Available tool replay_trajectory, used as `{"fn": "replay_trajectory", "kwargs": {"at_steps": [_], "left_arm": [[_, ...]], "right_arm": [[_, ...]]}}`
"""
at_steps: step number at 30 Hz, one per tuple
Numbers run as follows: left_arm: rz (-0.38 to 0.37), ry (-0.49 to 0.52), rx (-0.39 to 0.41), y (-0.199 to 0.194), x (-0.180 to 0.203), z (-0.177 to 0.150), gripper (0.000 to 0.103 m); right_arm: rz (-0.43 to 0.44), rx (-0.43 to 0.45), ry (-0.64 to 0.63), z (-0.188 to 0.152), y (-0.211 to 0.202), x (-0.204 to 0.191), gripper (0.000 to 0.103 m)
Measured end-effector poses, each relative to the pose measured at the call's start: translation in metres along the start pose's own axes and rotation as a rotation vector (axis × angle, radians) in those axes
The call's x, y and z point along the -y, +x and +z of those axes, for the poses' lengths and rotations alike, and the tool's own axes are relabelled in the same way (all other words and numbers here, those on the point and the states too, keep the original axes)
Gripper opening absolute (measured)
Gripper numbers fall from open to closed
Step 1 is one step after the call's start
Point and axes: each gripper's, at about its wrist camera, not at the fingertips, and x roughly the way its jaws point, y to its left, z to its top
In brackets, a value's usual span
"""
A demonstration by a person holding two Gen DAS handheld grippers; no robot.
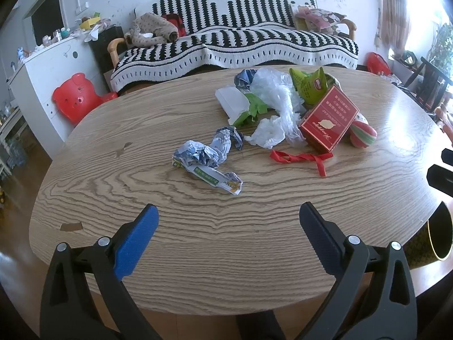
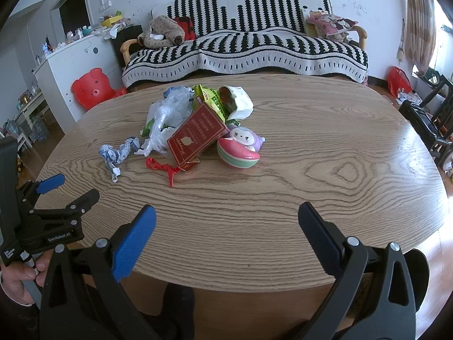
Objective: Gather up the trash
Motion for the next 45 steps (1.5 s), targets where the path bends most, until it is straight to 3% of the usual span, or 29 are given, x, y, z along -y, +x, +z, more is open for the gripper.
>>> {"fn": "replay_trajectory", "kwargs": {"at_steps": [29,37,41,45], "left_arm": [[-0.004,-0.001,-0.004,0.003,-0.002,-0.001,0.097],[-0.123,0.029,-0.021,0.011,0.015,0.01,0.097],[-0.142,0.164,0.038,0.014,0.053,0.034,0.097],[-0.227,0.229,0.045,0.036,0.083,0.056,0.097]], "right_arm": [[0.003,-0.003,0.003,-0.001,0.002,0.0,0.097],[-0.001,-0.013,0.0,0.011,0.007,0.018,0.097],[-0.032,-0.006,-0.023,0.022,0.014,0.038,0.097],[-0.013,-0.037,-0.012,0.028,0.028,0.056,0.097]]}}
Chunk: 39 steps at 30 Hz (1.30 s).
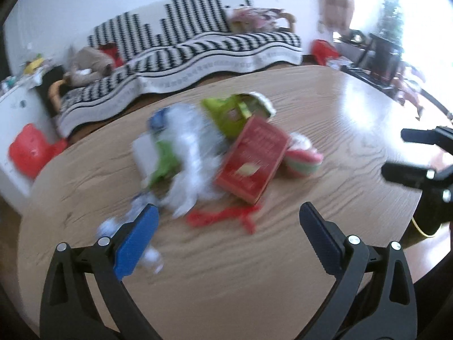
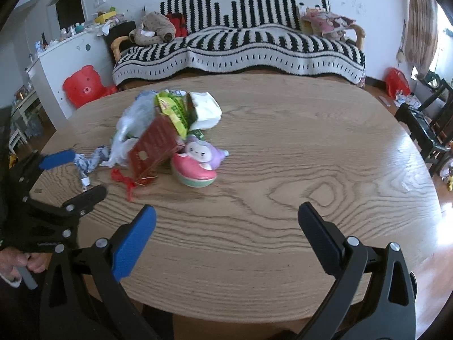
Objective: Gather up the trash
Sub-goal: 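Grasp the red cigarette box with the left tool while the right tool grasps the pink toy figure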
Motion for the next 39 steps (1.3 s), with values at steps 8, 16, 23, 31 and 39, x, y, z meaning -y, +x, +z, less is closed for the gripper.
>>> {"fn": "replay_trajectory", "kwargs": {"at_steps": [8,16,23,31,39], "left_arm": [[-0.025,0.106,-0.065,0.068,0.023,0.019,0.097],[-0.047,0.119,-0.07,0.083,0.018,0.03,0.071],[-0.055,0.054,-0.031,0.05,-0.009,0.027,0.063],[-0.054,-0.048,-0.004,0.013,-0.038,0.019,0.062],[-0.04,-0.066,-0.011,0.011,-0.039,0.016,0.062]], "right_arm": [[0.038,-0.067,-0.04,0.005,0.028,0.002,0.097],[0.035,-0.096,-0.081,0.015,0.057,-0.01,0.097],[0.081,-0.101,-0.024,0.029,0.075,-0.01,0.096],[0.116,-0.128,0.037,0.045,0.112,-0.025,0.096],[0.052,-0.132,0.028,0.051,0.133,-0.039,0.056]]}}
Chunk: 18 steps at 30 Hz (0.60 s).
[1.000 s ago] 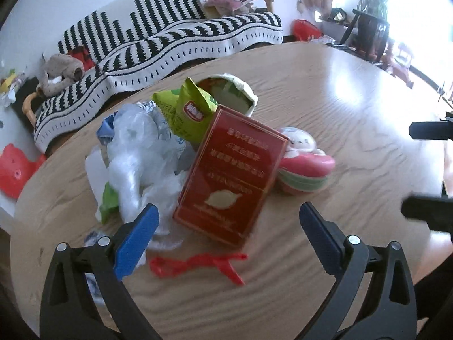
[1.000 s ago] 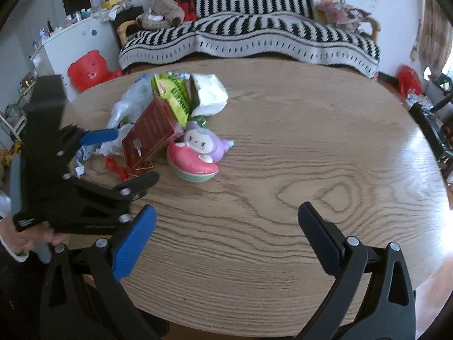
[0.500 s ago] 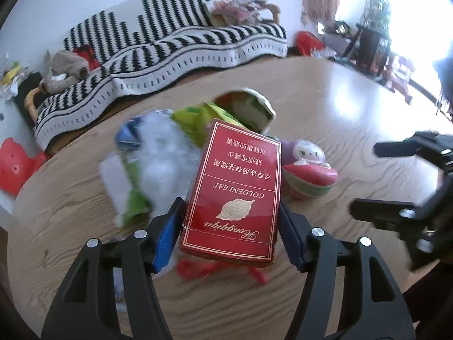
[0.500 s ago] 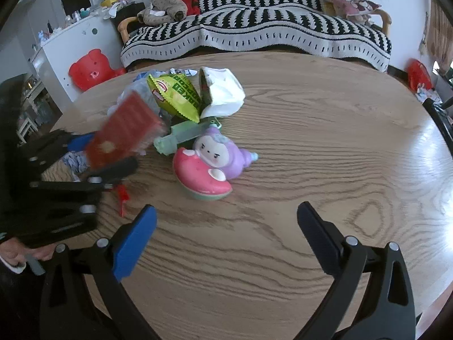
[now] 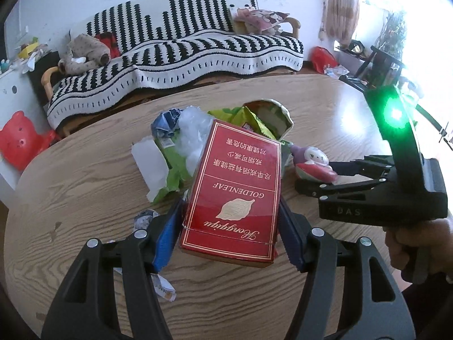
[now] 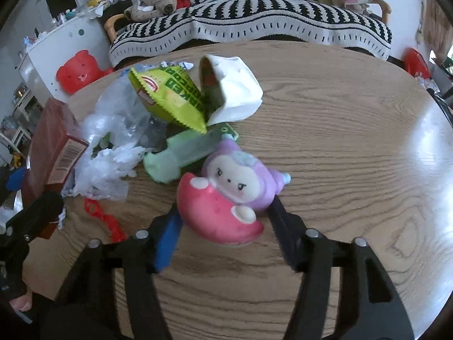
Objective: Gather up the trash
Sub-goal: 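Grasp the red cigarette box with the left tool while the right tool grasps the pink toy figure, then carry both items to the black bin and release them from both tools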
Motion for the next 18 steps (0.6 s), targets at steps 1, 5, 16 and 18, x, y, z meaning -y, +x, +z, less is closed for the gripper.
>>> {"fn": "replay_trajectory", "kwargs": {"at_steps": [1,5,16,18], "left_arm": [[0.001,0.0,0.0,0.0,0.0,-0.001,0.062],[-0.001,-0.003,0.003,-0.001,0.001,-0.001,0.062],[-0.046,0.025,0.033,-0.009,0.037,0.017,0.062],[-0.068,0.05,0.044,-0.01,0.058,0.025,0.062]], "right_arm": [[0.01,0.006,0.006,-0.001,-0.003,-0.001,0.055],[-0.007,0.053,-0.026,-0.006,-0.021,-0.003,0.052],[-0.045,0.187,0.061,-0.041,-0.115,0.069,0.052],[-0.072,0.217,0.105,-0.053,-0.14,0.098,0.052]]}}
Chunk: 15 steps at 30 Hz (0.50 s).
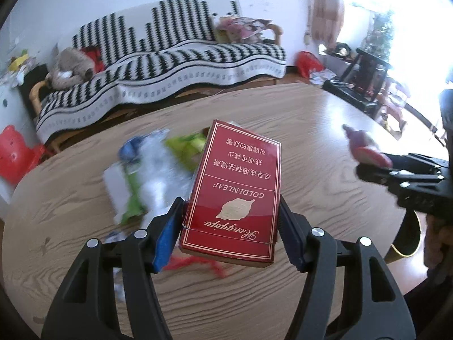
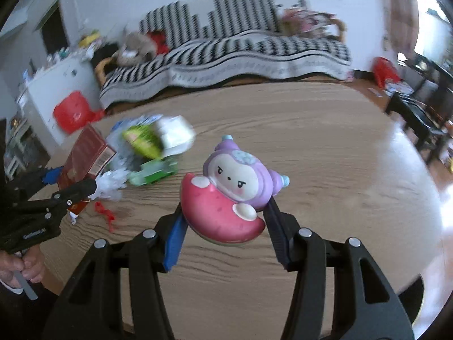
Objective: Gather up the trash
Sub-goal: 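Carry both items to the black bin and release them from both tools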
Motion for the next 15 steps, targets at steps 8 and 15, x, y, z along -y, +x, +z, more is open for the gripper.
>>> {"fn": "replay_trajectory", "kwargs": {"at_steps": [8,15], "left_arm": [[-0.148,0.14,0.011,0.015,0.119,0.019,0.062],[-0.371,0.312,-0.032,0.035,0.274,0.004,0.062]], "right_arm": [[-0.19,0.067,0.168,-0.041,-0.08,0.135,0.053],[-0.342,0.043,0.325,-0.106,-0.129,0.238,0.053]]}}
